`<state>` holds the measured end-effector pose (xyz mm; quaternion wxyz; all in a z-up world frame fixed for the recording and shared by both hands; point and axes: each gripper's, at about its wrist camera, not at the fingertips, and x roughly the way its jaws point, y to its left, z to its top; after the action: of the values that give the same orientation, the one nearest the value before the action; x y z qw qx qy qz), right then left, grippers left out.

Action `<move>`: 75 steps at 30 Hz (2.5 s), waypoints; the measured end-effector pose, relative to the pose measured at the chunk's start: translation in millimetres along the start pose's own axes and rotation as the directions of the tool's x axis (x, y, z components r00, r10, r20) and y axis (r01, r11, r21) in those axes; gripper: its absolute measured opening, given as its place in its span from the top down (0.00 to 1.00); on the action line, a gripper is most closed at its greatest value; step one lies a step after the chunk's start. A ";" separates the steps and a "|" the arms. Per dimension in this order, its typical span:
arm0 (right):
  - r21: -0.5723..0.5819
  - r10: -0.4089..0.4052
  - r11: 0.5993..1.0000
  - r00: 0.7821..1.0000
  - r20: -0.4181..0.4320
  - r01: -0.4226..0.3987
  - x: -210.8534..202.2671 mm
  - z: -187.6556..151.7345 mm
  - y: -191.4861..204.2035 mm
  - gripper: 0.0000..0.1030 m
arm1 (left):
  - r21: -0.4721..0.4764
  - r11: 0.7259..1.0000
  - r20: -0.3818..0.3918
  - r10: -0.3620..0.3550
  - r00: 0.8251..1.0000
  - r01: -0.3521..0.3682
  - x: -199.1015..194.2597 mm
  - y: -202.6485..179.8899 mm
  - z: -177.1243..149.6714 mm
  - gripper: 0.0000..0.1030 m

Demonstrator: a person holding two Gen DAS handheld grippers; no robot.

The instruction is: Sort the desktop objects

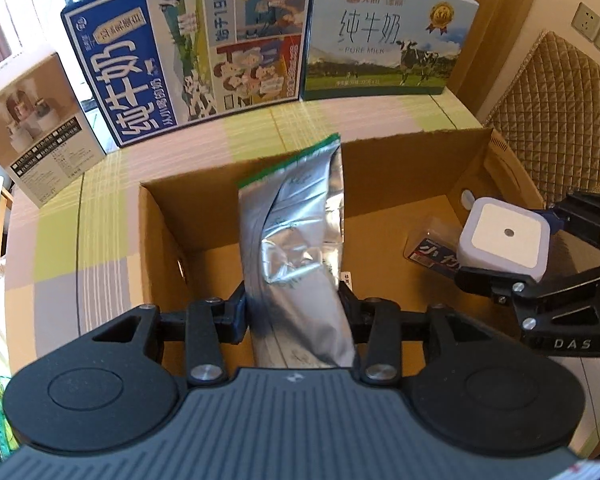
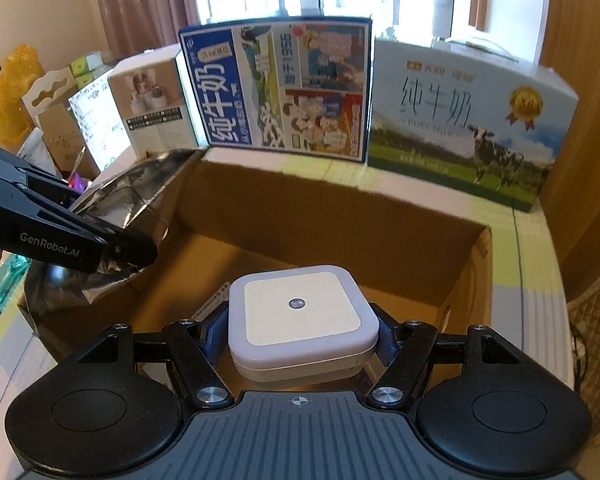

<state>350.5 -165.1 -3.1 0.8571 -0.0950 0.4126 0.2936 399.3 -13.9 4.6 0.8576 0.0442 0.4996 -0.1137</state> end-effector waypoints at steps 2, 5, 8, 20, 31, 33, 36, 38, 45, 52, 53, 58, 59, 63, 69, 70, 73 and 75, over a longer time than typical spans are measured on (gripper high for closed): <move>0.001 0.004 1.000 1.000 -0.004 -0.004 2.1 -1.8 0.5 0.35 | 0.001 1.000 0.007 0.018 1.000 -0.018 1.2 0.0 -0.2 0.55; 0.007 0.013 1.000 1.000 -0.005 -0.013 3.3 -2.5 0.9 0.35 | -0.022 0.999 0.034 0.030 0.999 -0.030 -4.1 4.1 -0.3 0.44; 0.009 0.018 1.000 1.000 -0.004 -0.018 3.6 -2.4 2.1 0.35 | -0.031 0.999 0.053 0.038 0.998 -0.037 -13.4 6.6 -3.3 0.44; 0.059 0.042 0.997 0.998 0.040 -0.044 -16.3 -4.8 1.9 0.20 | -0.022 0.999 0.091 0.046 0.995 -0.044 -44.9 -0.3 -35.8 0.33; 0.073 0.026 0.997 0.996 0.083 -0.032 -68.8 -28.3 11.3 0.15 | -0.045 0.999 0.120 0.034 0.992 -0.029 -83.7 -16.5 -79.7 0.25; 0.068 0.021 0.997 0.995 0.095 -0.028 -81.8 -32.6 13.9 0.15 | -0.047 0.999 0.120 0.029 0.992 -0.023 -91.6 -20.2 -89.2 0.24; 0.072 0.019 0.997 0.994 0.111 -0.027 -101.9 -40.2 17.9 0.14 | -0.059 0.998 0.127 0.028 0.991 -0.020 -105.2 -26.6 -105.6 0.22; 0.076 0.021 0.997 0.993 0.120 -0.030 -115.6 -48.8 20.9 0.12 | -0.066 0.998 0.131 0.027 0.991 -0.019 -113.0 -30.6 -116.9 0.20; 0.098 0.030 0.994 0.994 0.106 -0.040 -154.1 -100.6 36.3 0.08 | -0.095 0.995 0.147 0.031 0.989 -0.017 -137.3 -48.7 -165.0 0.13; 0.154 0.027 0.988 0.998 0.055 -0.035 -174.7 -162.3 48.9 0.07 | -0.090 0.995 0.142 0.045 0.989 -0.032 -151.5 -67.4 -211.6 0.13; 0.168 0.028 0.985 0.998 0.049 -0.036 -178.4 -171.6 49.7 0.07 | -0.087 0.996 0.140 0.047 0.989 -0.035 -153.0 -70.2 -218.2 0.13; 0.216 0.037 0.976 0.999 0.020 -0.040 -188.6 -206.2 56.2 0.07 | -0.090 0.995 0.127 0.050 0.991 -0.039 -156.7 -78.6 -245.3 0.13; 0.224 0.038 0.974 0.999 0.014 -0.040 -189.7 -211.0 57.3 0.07 | -0.092 0.995 0.125 0.046 0.991 -0.035 -157.0 -79.9 -249.7 0.13; 0.263 0.056 0.963 0.998 -0.003 -0.053 -194.7 -225.2 61.2 0.07 | -0.084 0.995 0.113 0.055 0.992 -0.046 -157.4 -84.8 -263.1 0.13; 0.276 0.077 0.959 0.997 -0.020 -0.069 -196.6 -235.0 70.5 0.06 | -0.089 0.995 0.102 0.056 0.993 -0.047 -159.1 -86.6 -275.5 0.13; 0.276 0.079 0.959 0.997 -0.021 -0.070 -196.4 -235.5 71.7 0.06 | -0.089 0.995 0.100 0.059 0.993 -0.050 -159.2 -87.4 -277.0 0.13; 0.278 0.083 0.958 0.996 -0.027 -0.073 -195.5 -237.7 76.4 0.06 | -0.085 0.995 0.097 0.062 0.993 -0.054 -159.6 -88.3 -281.4 0.13; 0.279 0.086 0.957 0.996 -0.032 -0.074 -193.5 -238.1 79.2 0.06 | -0.085 0.995 0.093 0.061 0.994 -0.053 -159.1 -88.4 -283.2 0.13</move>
<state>55.1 -279.7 -1.9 0.8401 0.0365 0.4719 0.2650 62.8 -22.0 5.1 0.8845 0.0175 0.4609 -0.0703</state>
